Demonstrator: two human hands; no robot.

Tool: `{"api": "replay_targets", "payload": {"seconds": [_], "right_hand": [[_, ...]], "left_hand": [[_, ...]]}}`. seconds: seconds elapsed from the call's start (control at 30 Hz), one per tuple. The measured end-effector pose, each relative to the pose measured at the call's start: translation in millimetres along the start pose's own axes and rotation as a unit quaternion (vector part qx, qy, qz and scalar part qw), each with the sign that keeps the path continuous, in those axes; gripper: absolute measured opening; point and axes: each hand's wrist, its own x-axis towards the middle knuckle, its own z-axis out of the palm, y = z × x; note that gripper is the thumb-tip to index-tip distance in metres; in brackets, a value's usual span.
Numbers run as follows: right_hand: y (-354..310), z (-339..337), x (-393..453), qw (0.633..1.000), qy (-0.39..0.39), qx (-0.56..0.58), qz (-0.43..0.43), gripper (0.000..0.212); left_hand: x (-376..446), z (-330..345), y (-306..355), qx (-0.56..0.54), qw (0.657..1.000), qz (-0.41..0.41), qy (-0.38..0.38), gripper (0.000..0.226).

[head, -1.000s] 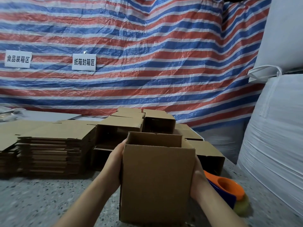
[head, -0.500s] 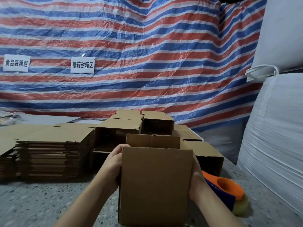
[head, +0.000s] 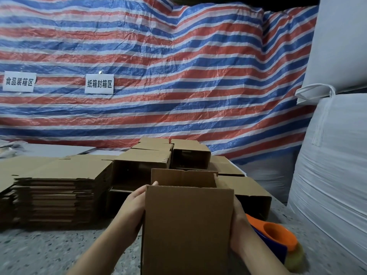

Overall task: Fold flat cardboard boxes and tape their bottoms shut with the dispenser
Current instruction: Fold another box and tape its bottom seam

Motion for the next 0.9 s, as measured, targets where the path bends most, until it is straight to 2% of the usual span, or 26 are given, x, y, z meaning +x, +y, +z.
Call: {"api": "replay_targets", "payload": {"seconds": [0.07,0.17,0.27,0.33,0.37,0.5,0.6,0.67,0.7,0.73,0.8,0.83,0.87,0.9], "right_hand": [[-6,0,-4,0.999,-0.033,-0.003,0.0,0.05],[-8,-3,-1,0.998,-0.028,-0.052,0.007,0.059],[-11,-2,-2,0.995,-0.01,-0.097,0.014,0.065],[-14,0,-3,0.994,-0.011,-0.108,0.01,0.065],[-13,0,-1,0.995,-0.009,-0.103,0.01,0.065],[-10,-1,1,0.995,0.003,-0.097,0.008,0.067],[-10,1,-2,0.996,0.002,-0.094,0.006,0.067],[-9,0,-1,0.996,-0.005,-0.09,0.006,0.066],[-10,0,-1,0.996,-0.011,-0.09,0.005,0.065],[-11,1,-3,0.996,-0.014,-0.087,0.009,0.063],[-14,3,-5,0.996,-0.008,-0.093,-0.009,0.045],[-13,2,-4,0.994,-0.005,-0.099,-0.046,0.029],[-12,2,-6,0.991,-0.002,-0.095,-0.089,0.023],[-10,1,-9,0.989,0.003,-0.086,-0.117,0.036]], "left_hand": [[-1,1,0,0.004,1.0,0.007,0.004,0.019],[0,6,0,0.033,0.999,0.015,0.03,0.021],[2,8,3,0.073,0.995,-0.005,0.071,0.054],[-1,5,8,0.096,0.995,0.0,0.03,0.079],[-1,2,10,0.104,0.995,0.006,0.002,0.085],[-5,-15,12,0.138,0.987,-0.006,-0.084,0.09],[-7,-19,11,0.145,0.984,-0.022,-0.097,0.085],[-6,-9,12,0.168,0.984,-0.005,-0.066,0.106],[-1,-10,9,0.138,0.989,-0.022,-0.039,0.115],[1,-10,8,0.118,0.992,-0.04,-0.027,0.112],[7,-8,7,0.126,0.991,-0.04,-0.025,0.077],[8,-8,7,0.131,0.99,-0.03,-0.031,0.065],[2,-12,6,0.135,0.99,-0.018,-0.045,0.061],[0,-14,4,0.136,0.989,-0.011,-0.051,0.061]]}}
